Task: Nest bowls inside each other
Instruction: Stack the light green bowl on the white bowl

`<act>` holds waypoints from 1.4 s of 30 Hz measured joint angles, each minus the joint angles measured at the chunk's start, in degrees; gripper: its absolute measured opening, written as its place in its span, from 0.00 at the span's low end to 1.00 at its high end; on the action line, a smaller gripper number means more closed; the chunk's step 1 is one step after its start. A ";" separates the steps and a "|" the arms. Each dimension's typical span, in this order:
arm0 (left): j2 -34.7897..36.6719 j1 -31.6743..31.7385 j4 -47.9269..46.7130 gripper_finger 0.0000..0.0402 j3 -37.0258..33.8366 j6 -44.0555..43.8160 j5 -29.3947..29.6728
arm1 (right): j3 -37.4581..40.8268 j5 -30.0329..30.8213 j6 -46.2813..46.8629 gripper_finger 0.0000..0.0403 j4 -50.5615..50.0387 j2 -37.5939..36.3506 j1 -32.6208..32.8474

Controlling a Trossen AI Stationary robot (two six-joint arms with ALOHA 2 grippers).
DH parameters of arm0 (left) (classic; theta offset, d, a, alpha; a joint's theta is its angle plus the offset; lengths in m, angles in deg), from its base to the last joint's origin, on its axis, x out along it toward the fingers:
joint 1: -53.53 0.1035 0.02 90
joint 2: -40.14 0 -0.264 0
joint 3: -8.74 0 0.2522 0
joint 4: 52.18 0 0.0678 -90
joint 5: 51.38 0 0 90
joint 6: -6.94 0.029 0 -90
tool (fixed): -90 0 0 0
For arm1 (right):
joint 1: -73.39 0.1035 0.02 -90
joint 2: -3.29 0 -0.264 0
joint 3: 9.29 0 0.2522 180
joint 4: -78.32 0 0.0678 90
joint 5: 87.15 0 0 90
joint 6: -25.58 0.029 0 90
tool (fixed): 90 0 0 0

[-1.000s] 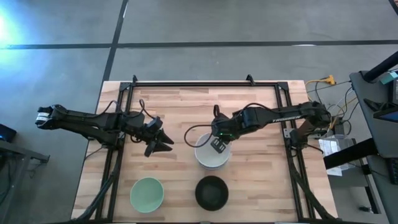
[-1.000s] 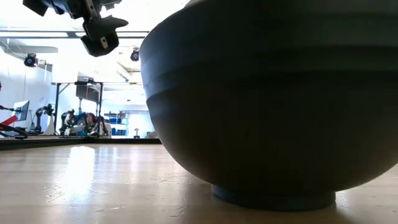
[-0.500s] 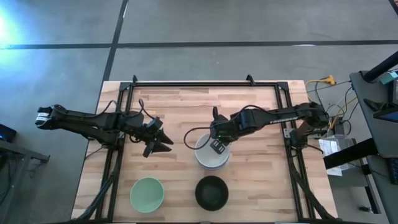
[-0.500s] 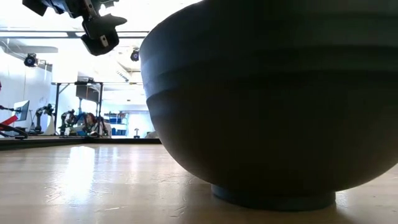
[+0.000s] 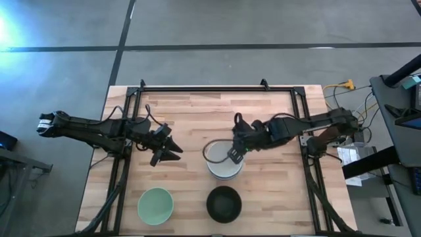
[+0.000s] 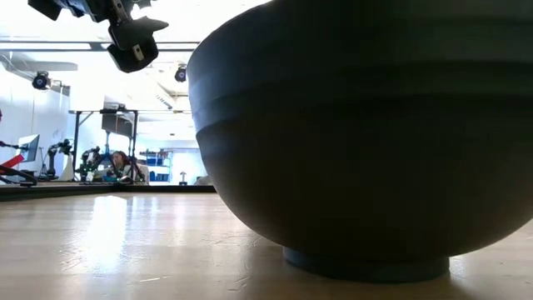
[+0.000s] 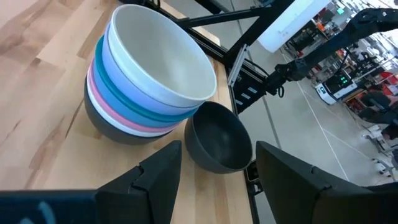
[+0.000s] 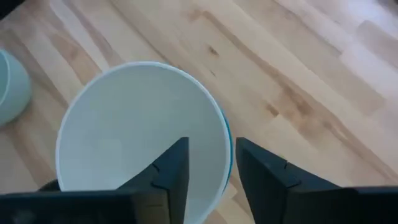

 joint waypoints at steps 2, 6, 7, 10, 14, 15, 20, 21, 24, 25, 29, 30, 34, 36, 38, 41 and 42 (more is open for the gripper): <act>0.00 0.00 0.00 0.48 -0.02 -0.06 0.00 | 0.82 0.75 0.48 0.29 0.71 -0.24 1.12; 0.09 -0.05 -0.57 0.48 -0.02 -1.86 -5.08 | 3.22 1.24 2.00 0.24 5.09 -0.30 3.63; 0.26 -0.27 -1.58 0.48 -0.02 -2.86 -7.83 | 3.94 1.24 2.44 0.23 6.32 -0.30 4.34; 1.47 -2.70 -7.36 0.48 -0.02 -6.16 -12.99 | 5.32 1.40 4.14 0.21 8.38 -0.30 6.55; 4.34 -9.76 -19.58 0.48 0.44 -9.03 -13.07 | 5.60 1.61 7.20 0.18 8.76 -0.32 9.41; 4.95 -11.89 -22.28 0.48 0.44 -9.91 -11.96 | 5.60 1.75 8.06 0.18 8.82 -0.32 10.08; 5.23 -23.31 -29.60 0.48 -0.15 -14.69 -2.62 | 5.49 7.45 12.40 0.17 8.94 -0.70 13.50; 4.67 -25.41 -30.27 0.48 -0.15 -15.37 -0.85 | 5.49 8.96 13.12 0.17 8.97 -0.79 14.07; 1.81 -30.03 -31.70 0.48 -0.34 -16.95 2.78 | 5.49 12.51 15.29 0.17 8.94 -1.10 15.13; 0.53 -30.98 -31.82 0.48 -0.56 -17.09 3.38 | 5.49 13.27 15.71 0.17 8.91 -1.17 15.33; -5.49 -32.06 -31.86 0.48 -1.05 -18.88 3.53 | 5.49 13.98 16.38 0.17 8.91 -1.17 15.58; -7.12 -32.06 -31.85 0.48 -1.05 -19.05 3.57 | 5.49 13.98 16.38 0.17 8.91 -1.17 15.58; -11.28 -32.06 -31.69 0.48 -1.07 -19.93 3.58 | 5.49 13.98 16.40 0.17 8.91 -1.17 15.58; -12.50 -32.05 -30.29 0.48 -1.07 -19.96 3.58 | 5.49 13.97 16.40 0.17 8.92 -1.17 15.67; -13.21 -32.04 -28.90 0.48 -1.07 -19.93 3.57 | 5.49 13.78 16.40 0.17 8.88 -1.17 15.77; -14.26 -32.02 -26.84 0.48 -1.07 -19.96 3.56 | 5.49 13.74 16.40 0.16 8.89 -1.17 16.13; -14.74 -32.02 -26.10 0.48 -1.09 -19.95 3.57 | 5.49 13.72 16.42 0.16 8.90 -1.17 16.23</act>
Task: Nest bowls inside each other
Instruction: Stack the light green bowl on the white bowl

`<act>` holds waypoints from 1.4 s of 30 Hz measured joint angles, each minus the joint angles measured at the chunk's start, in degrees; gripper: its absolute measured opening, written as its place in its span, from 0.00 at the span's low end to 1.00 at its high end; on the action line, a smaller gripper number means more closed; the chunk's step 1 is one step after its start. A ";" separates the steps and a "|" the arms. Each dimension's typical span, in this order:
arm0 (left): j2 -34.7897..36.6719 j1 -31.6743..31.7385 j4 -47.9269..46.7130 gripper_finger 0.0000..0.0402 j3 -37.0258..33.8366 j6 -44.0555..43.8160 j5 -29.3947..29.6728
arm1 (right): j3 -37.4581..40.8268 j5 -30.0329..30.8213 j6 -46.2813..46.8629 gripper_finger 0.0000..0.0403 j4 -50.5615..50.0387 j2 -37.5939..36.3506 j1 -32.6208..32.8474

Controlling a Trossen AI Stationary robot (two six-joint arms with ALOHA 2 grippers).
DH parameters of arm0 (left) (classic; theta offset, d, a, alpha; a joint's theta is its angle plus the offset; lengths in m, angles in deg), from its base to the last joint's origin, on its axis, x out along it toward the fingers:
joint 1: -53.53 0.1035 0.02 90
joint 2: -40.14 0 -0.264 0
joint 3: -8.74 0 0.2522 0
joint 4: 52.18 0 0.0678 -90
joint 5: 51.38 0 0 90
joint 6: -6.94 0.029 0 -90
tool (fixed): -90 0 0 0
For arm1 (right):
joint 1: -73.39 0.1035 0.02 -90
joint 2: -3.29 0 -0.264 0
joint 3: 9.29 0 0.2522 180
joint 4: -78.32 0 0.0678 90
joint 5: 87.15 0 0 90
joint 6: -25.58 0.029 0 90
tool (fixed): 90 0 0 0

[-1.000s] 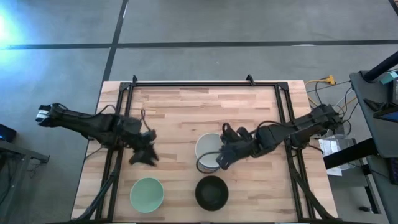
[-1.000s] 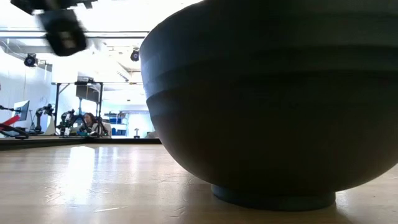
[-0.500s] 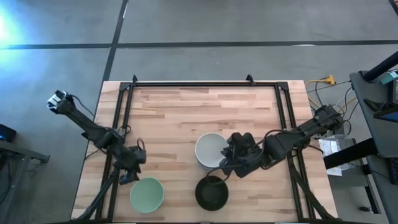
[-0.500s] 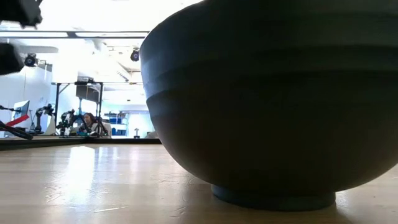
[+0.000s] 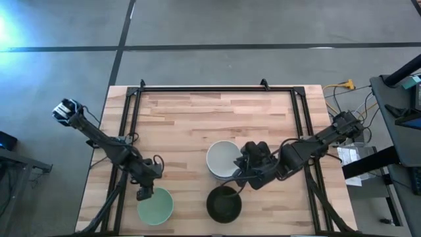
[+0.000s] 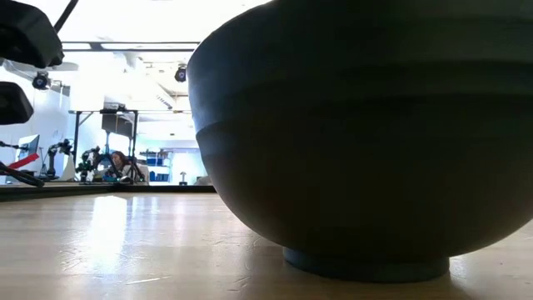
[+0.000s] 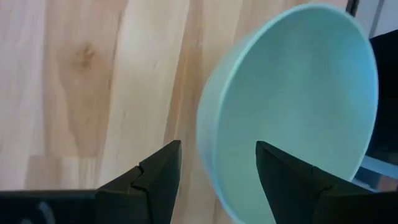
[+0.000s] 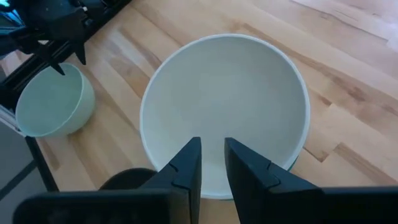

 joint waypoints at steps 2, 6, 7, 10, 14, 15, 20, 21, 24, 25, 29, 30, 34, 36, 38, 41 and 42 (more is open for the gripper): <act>-1.07 0.00 1.62 0.48 0.00 -0.04 -0.03 | 0.00 -0.05 0.00 0.16 -0.01 0.00 0.32; -3.39 0.04 4.86 0.47 -0.02 -0.07 -0.49 | 0.00 -0.14 0.02 0.16 -0.02 -0.01 1.20; -3.85 0.07 5.45 0.46 -0.02 -0.08 -0.51 | 0.00 -0.15 0.02 0.16 -0.02 -0.01 1.52; -4.91 0.22 6.47 0.37 -0.04 -0.16 -0.57 | 0.00 -0.19 0.43 0.16 -0.10 -0.10 2.44; -7.17 0.38 6.26 0.17 -0.04 -0.56 -1.06 | 0.00 -0.20 0.44 0.16 -0.13 -0.26 3.95; -7.95 0.47 6.29 0.11 -0.04 -0.57 -2.03 | 0.00 -0.20 0.44 0.16 -0.15 -0.26 4.34; -11.31 0.68 6.13 0.02 0.16 -2.66 -6.46 | -0.02 -0.24 0.65 0.16 -0.65 -0.28 6.60; -11.55 0.68 6.11 0.01 0.53 -3.08 -6.73 | -0.02 -0.26 1.20 0.16 -0.96 -0.29 7.11; -10.52 1.12 6.01 0.01 2.58 -4.33 -6.91 | -0.02 -0.28 3.59 0.16 -2.72 -0.85 8.86; -9.69 1.64 6.18 0.01 3.57 -4.62 -6.77 | -0.02 -0.20 4.24 0.16 -3.47 -1.21 9.53; -6.02 5.63 6.33 0.00 8.64 -5.67 -4.03 | -0.04 2.93 8.59 0.16 -7.69 -2.11 13.13; -5.26 7.14 6.31 0.00 10.42 -5.75 -2.82 | -0.04 4.27 10.11 0.16 -8.97 -2.33 14.11; -3.89 15.32 6.58 0.00 18.60 -2.55 0.18 | -0.04 11.04 17.47 0.16 -15.59 -2.69 18.14; -4.68 20.08 6.30 0.00 23.59 0.23 0.18 | 0.00 13.88 22.57 0.16 -19.75 -2.69 19.46; -6.66 24.90 5.94 0.00 29.05 4.27 -0.75 | 0.01 15.35 27.30 0.16 -23.32 -2.84 20.03; -12.08 31.98 1.21 0.00 38.43 11.65 -5.11 | 0.02 16.73 31.53 0.16 -26.49 -3.10 19.98; -14.60 34.09 -1.24 0.00 41.93 13.98 -6.92 | 0.06 17.17 32.31 0.16 -27.13 -3.16 19.91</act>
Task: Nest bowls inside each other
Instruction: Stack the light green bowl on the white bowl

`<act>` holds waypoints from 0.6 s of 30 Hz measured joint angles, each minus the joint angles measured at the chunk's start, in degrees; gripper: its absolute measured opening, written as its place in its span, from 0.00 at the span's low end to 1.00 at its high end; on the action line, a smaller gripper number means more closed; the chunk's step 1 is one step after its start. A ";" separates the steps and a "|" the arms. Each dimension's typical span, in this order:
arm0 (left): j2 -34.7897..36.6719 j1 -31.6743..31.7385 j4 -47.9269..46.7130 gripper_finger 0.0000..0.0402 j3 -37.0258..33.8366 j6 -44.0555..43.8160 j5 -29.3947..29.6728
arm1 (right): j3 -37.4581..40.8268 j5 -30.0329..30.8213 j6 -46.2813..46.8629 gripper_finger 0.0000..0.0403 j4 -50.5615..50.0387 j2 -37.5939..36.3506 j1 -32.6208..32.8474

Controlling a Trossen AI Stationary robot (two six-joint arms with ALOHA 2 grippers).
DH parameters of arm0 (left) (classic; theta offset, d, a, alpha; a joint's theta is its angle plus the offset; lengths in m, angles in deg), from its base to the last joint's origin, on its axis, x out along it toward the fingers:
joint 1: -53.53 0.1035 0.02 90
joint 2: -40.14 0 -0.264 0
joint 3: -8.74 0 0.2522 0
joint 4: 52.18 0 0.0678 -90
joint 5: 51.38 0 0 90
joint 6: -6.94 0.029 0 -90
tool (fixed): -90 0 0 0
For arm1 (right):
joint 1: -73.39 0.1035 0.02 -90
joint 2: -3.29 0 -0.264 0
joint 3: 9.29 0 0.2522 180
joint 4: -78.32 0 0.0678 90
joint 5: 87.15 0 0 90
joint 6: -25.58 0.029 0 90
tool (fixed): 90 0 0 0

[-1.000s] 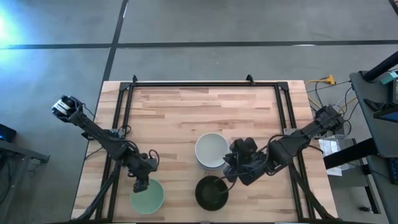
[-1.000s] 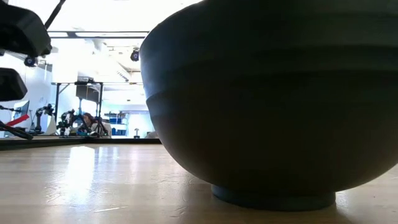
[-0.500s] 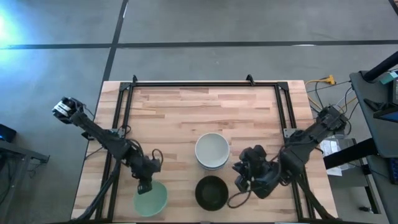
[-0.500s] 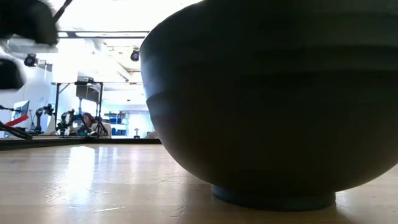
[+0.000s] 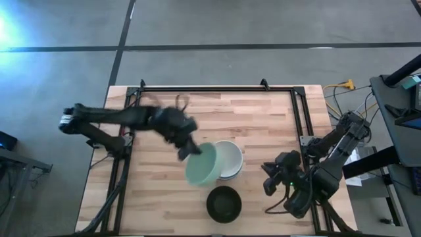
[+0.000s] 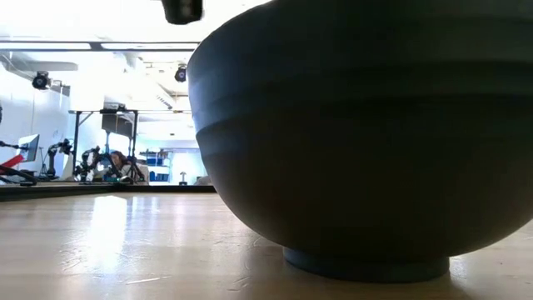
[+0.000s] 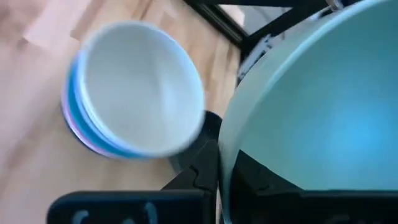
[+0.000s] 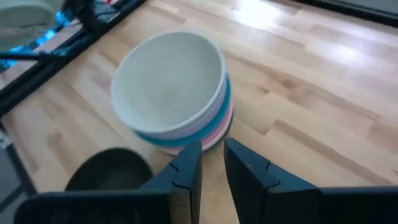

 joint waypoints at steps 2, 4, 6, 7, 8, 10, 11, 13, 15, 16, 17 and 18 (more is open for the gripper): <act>-5.53 3.56 -5.62 0.00 6.99 5.29 -3.80 | 0.00 1.21 1.23 0.16 -0.29 -0.30 -0.47; -11.50 6.21 -12.14 0.00 14.59 10.96 -5.94 | 0.00 1.87 1.66 0.16 -0.44 -0.82 -0.84; -17.54 8.13 -19.41 0.00 22.56 16.80 -6.74 | 0.00 2.24 1.97 0.16 -0.68 -1.38 -1.31; -20.48 8.91 -22.92 0.00 26.37 19.64 -6.88 | 0.00 2.32 1.97 0.16 -0.90 -1.63 -1.58; -23.39 9.49 -25.97 0.00 30.14 22.12 -6.86 | 0.00 2.32 1.97 0.16 -1.16 -1.88 -1.74; -28.81 10.29 -31.23 0.00 36.80 26.39 -6.81 | 0.00 2.32 2.15 0.16 -2.17 -2.19 -1.99; -31.32 10.55 -33.37 0.00 39.79 28.01 -6.76 | 0.00 2.32 2.44 0.16 -2.56 -2.38 -2.17; -36.03 10.63 -36.44 0.00 45.16 30.11 -6.69 | 0.00 2.31 3.16 0.16 -3.05 -2.80 -2.33; -39.91 10.61 -38.64 0.00 49.62 31.08 -6.70 | 0.00 2.30 3.63 0.16 -3.71 -3.17 -2.47; -41.53 10.61 -39.34 0.00 51.43 31.08 -6.71 | 0.00 2.30 3.59 0.16 -4.00 -3.35 -2.47; -42.84 10.61 -39.53 0.00 52.99 31.08 -6.70 | 0.00 2.28 3.02 0.16 -4.40 -3.56 -2.47; -44.10 10.61 -39.69 0.00 54.40 31.08 -6.32 | 0.00 2.28 2.58 0.16 -4.96 -3.70 -2.47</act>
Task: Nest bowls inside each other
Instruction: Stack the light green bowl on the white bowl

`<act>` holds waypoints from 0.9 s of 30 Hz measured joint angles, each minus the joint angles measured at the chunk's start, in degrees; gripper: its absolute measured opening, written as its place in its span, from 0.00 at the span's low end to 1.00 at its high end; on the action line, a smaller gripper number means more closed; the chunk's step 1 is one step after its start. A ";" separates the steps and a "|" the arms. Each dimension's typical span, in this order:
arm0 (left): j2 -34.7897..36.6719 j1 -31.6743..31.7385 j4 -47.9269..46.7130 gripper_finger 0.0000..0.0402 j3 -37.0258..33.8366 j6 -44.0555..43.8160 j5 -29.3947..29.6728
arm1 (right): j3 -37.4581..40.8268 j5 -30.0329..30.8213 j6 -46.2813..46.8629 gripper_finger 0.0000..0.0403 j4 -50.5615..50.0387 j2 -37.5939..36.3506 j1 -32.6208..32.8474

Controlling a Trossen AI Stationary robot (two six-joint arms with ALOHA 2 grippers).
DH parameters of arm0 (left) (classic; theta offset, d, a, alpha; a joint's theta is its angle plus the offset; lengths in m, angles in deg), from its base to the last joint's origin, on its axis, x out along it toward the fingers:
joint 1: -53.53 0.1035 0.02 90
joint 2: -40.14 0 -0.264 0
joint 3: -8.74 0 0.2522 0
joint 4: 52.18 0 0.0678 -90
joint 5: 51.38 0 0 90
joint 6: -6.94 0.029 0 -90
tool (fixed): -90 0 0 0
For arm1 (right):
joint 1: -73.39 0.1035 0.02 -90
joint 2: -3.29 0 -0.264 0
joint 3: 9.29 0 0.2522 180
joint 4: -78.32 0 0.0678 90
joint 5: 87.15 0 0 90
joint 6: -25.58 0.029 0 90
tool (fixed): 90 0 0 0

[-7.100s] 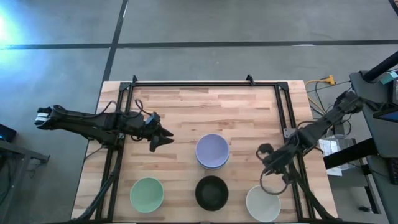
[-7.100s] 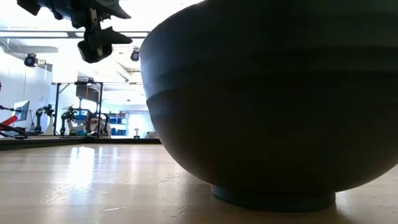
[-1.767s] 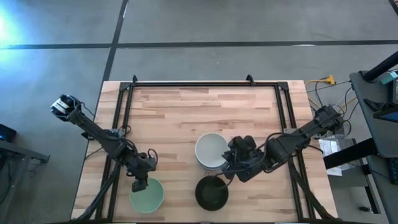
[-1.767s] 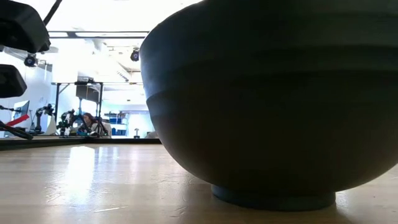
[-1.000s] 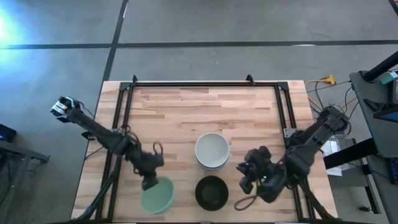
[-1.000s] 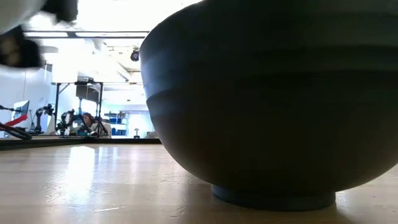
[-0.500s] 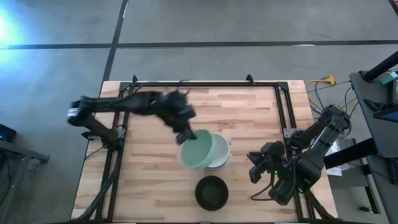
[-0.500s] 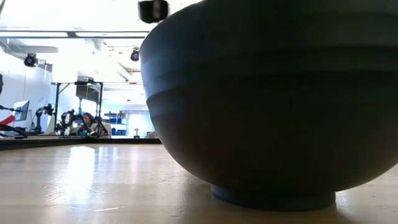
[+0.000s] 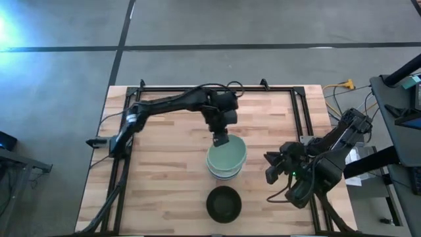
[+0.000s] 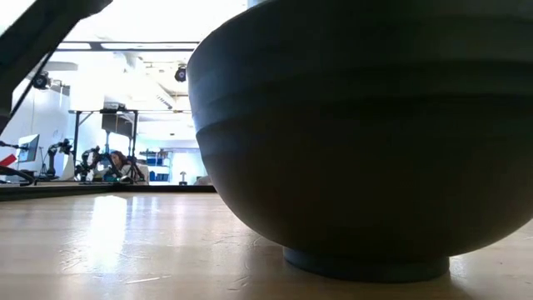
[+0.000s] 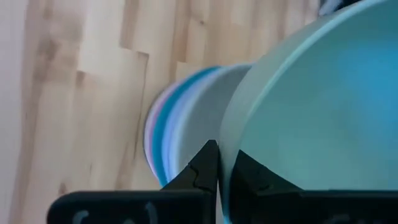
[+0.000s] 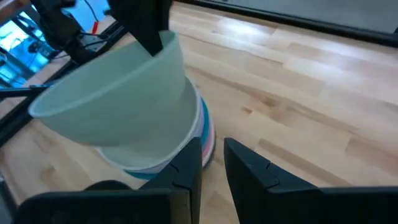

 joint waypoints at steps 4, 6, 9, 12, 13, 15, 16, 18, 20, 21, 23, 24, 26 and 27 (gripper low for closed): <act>-3.01 -0.07 -1.00 0.00 2.66 -1.07 4.93 | 0.04 -0.26 -0.44 0.16 -3.58 -1.36 0.02; -3.48 -0.02 -2.07 0.00 2.37 -2.02 6.17 | 0.13 -0.52 -2.06 0.16 -3.41 -2.69 0.02; -4.19 -0.18 -4.45 0.00 2.50 -2.93 8.18 | 0.17 -0.60 -6.02 0.16 -3.50 -4.82 0.11; -4.79 -0.53 -5.38 0.00 2.46 -3.77 8.75 | 0.44 -0.57 -9.29 0.16 -3.49 -7.11 0.11; -4.82 -0.65 -5.46 0.00 2.46 -4.36 8.91 | 0.52 -0.56 -10.32 0.16 -3.47 -7.86 0.11; -4.83 -1.08 -5.56 0.00 2.46 -5.24 9.48 | 0.89 -0.26 -11.86 0.16 -3.48 -9.41 0.11; -4.83 -1.36 -5.58 0.00 2.46 -5.95 10.41 | 1.18 -0.04 -12.34 0.16 -3.45 -10.14 0.11; -4.81 -1.80 -6.11 0.00 2.46 -6.54 12.00 | 1.95 0.32 -12.53 0.16 -3.46 -11.45 0.07; -4.83 -2.10 -6.82 0.00 2.33 -7.58 13.23 | 2.84 1.61 -12.53 0.16 -3.39 -12.33 0.02; -4.83 -2.12 -7.13 0.00 2.31 -7.58 13.23 | 3.26 2.30 -12.53 0.16 -3.25 -12.65 0.02; -5.05 -2.35 -7.44 0.00 2.30 -7.63 13.29 | 3.81 2.93 -12.75 0.16 -2.86 -12.92 0.01; -5.20 -2.40 -7.61 0.00 2.30 -7.61 13.29 | 4.06 3.00 -13.08 0.16 -2.64 -12.99 0.00; -5.34 -2.50 -7.92 0.02 2.30 -7.58 13.26 | 4.58 3.02 -13.67 0.16 -1.81 -12.83 0.00; -5.34 -2.55 -8.02 0.03 2.30 -7.58 13.17 | 4.87 2.99 -14.01 0.16 -0.97 -12.71 0.00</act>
